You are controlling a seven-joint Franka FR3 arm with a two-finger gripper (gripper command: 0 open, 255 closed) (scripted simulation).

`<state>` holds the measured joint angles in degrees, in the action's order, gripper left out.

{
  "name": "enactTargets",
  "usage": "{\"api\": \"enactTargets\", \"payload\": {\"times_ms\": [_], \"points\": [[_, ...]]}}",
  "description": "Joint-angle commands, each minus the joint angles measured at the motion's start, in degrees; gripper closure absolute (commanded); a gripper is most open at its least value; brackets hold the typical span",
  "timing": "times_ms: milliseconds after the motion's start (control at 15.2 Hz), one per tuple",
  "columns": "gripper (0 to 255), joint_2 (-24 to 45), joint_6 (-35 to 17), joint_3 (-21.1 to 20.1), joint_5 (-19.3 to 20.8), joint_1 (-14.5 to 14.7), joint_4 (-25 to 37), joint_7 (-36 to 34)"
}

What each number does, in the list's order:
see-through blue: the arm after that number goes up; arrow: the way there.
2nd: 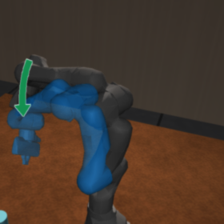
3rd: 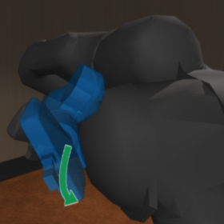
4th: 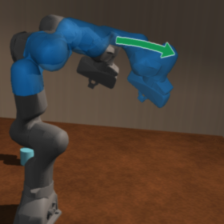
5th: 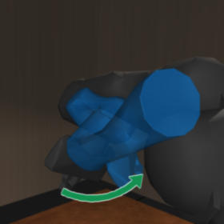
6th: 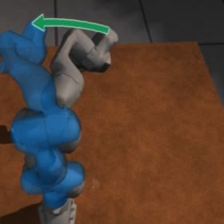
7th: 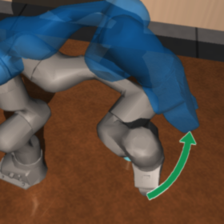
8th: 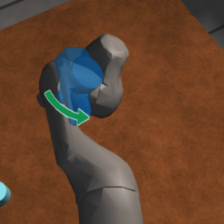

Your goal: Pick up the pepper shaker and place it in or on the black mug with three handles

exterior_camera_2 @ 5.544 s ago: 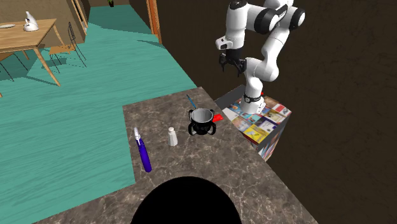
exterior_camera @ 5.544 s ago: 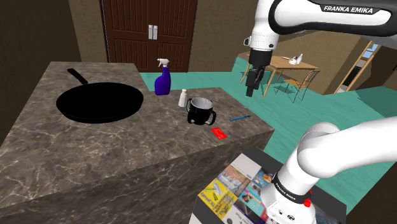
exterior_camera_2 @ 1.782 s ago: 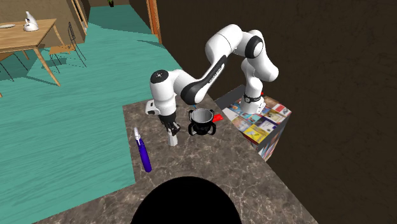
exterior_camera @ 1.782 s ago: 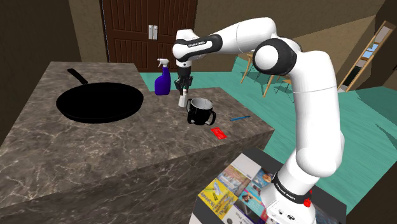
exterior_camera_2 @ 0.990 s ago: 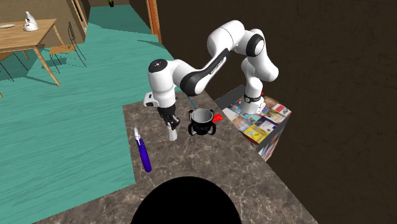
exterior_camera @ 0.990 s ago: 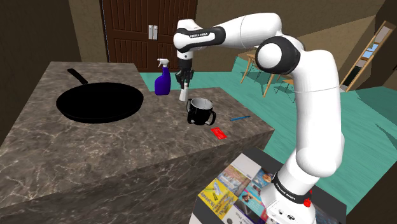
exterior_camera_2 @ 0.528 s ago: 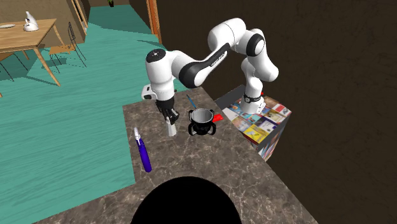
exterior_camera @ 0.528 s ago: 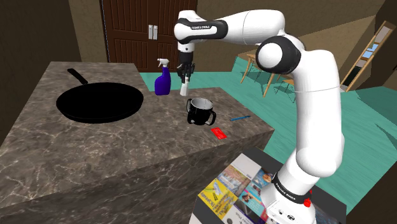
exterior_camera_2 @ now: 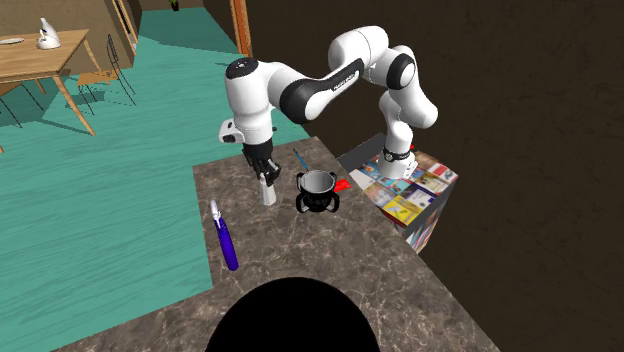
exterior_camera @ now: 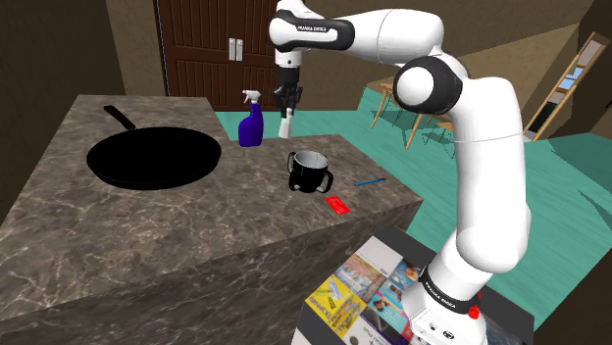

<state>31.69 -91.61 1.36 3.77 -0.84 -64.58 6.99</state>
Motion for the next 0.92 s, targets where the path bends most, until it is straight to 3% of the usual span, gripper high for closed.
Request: {"api": "enactTargets", "payload": {"times_ms": [0, 792, 858], "points": [[255, 0.61, 2.08, 0.01, -0.02, 0.02, 2.66, 0.12], [255, 6.66, 15.07, 0.13, -0.10, -0.02, 21.74, 1.01], [255, 1.12, 11.78, 0.06, -0.01, 0.23, 12.88, 0.58]]}}
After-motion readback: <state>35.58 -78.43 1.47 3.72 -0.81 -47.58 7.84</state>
